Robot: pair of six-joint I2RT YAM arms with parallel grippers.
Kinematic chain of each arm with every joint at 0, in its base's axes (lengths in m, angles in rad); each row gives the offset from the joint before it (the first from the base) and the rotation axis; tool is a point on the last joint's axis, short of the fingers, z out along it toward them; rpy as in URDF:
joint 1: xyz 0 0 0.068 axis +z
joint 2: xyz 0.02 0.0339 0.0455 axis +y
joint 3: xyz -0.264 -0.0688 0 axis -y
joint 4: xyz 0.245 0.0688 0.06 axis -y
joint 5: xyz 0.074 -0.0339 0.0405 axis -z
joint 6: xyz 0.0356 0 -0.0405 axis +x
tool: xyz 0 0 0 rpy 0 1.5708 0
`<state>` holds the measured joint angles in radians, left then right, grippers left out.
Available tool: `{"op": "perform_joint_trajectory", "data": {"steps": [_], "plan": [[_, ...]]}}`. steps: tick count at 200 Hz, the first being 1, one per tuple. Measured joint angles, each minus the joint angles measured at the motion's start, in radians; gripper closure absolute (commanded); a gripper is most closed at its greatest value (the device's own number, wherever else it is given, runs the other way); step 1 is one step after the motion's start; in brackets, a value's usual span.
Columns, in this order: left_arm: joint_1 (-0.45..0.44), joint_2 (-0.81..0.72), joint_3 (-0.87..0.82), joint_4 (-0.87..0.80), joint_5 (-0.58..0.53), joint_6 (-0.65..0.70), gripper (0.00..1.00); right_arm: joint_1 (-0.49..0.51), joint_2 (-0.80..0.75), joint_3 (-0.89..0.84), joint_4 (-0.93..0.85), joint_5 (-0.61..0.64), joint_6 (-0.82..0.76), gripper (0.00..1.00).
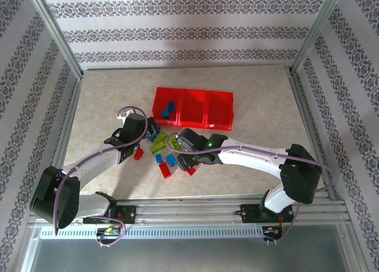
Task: Sort the legos into containers by color
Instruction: Pick up the lego from the bottom-center of the table.
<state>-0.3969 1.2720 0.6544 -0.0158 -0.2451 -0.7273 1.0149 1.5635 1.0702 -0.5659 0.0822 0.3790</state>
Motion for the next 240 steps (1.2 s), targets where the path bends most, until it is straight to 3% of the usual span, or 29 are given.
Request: {"op": "perform_joint_trajectory", "data": {"steps": [103, 240], "plan": [[0.000, -0.005, 0.000, -0.002, -0.004, 0.000, 0.00, 0.015, 0.206, 0.016, -0.026, -0.073, 0.016, 0.29], [0.006, -0.005, 0.000, -0.003, -0.015, 0.000, 0.00, 0.014, 0.234, 0.034, -0.033, -0.069, 0.016, 0.43]]}}
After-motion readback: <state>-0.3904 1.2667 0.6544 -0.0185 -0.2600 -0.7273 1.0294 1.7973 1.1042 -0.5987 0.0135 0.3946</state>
